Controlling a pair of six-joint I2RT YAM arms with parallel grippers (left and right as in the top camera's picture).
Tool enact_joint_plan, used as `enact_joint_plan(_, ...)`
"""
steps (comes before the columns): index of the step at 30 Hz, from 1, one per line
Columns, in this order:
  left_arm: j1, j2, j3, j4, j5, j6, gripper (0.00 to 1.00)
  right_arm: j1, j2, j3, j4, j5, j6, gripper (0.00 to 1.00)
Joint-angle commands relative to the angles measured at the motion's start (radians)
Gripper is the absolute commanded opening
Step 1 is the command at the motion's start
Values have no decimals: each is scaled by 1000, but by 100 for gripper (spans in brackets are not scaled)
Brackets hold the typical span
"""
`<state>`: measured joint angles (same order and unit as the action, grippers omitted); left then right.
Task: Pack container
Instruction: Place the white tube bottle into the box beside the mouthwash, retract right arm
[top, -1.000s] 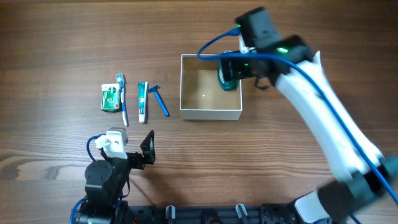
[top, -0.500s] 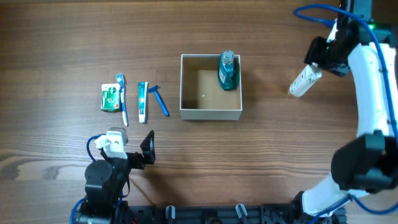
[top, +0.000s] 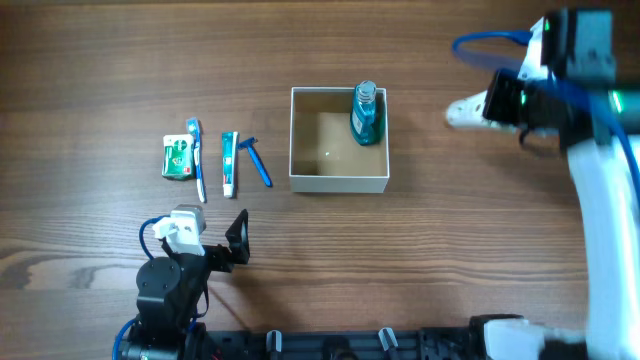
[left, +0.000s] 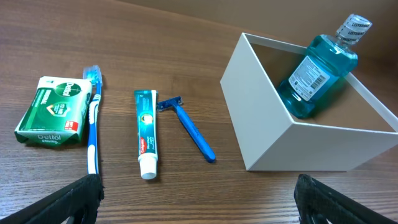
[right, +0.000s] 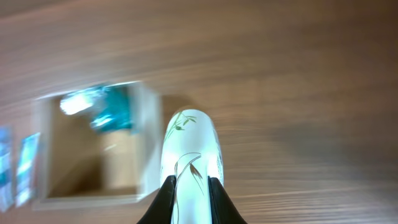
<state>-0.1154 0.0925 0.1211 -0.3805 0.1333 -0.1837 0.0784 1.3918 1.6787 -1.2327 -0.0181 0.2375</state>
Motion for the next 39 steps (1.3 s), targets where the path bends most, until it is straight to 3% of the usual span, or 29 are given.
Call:
enact_joint_plan(1, 7, -8, -6, 2, 19, 20, 100, 136, -120, 19, -45, -17, 36, 4)
enact_joint_plan(7, 7, -8, -6, 2, 19, 20, 100, 319, -32, 19, -75, -17, 84, 4)
enact_joint_plan(19, 7, -8, -6, 2, 19, 20, 100, 328, 501, 19, 121, -5, 53, 6)
enact_joint_plan(21, 7, -8, -6, 2, 19, 20, 100, 328, 521, 19, 136, -5, 50, 19)
enact_joint_plan(22, 7, -8, -6, 2, 19, 20, 100, 328, 520, 19, 142, -2, 42, 37)
enact_joint_plan(26, 7, -8, -6, 2, 19, 20, 100, 328, 439, 19, 136, -2, 24, 66)
enact_joint_plan(28, 7, -8, -6, 2, 19, 20, 100, 328, 347, 19, 135, -5, 24, 64)
enact_joint_plan(29, 7, -8, -6, 2, 19, 20, 100, 328, 305, 19, 139, -23, 10, 42)
enact_joint_plan(30, 7, -8, -6, 2, 19, 20, 100, 328, 275, 19, 145, -48, -13, 30)
enact_joint_plan(31, 7, -8, -6, 2, 19, 20, 100, 328, 264, 19, 145, -47, -12, 32)
enact_joint_plan(32, 7, -8, -6, 2, 19, 20, 100, 328, 259, 19, 142, -47, -12, 41)
enact_joint_plan(34, 7, -8, -6, 2, 19, 20, 100, 328, 262, 19, 137, -41, -2, 46)
enact_joint_plan(39, 7, -8, -6, 2, 19, 20, 100, 328, 259, 19, 135, -14, -2, 47)
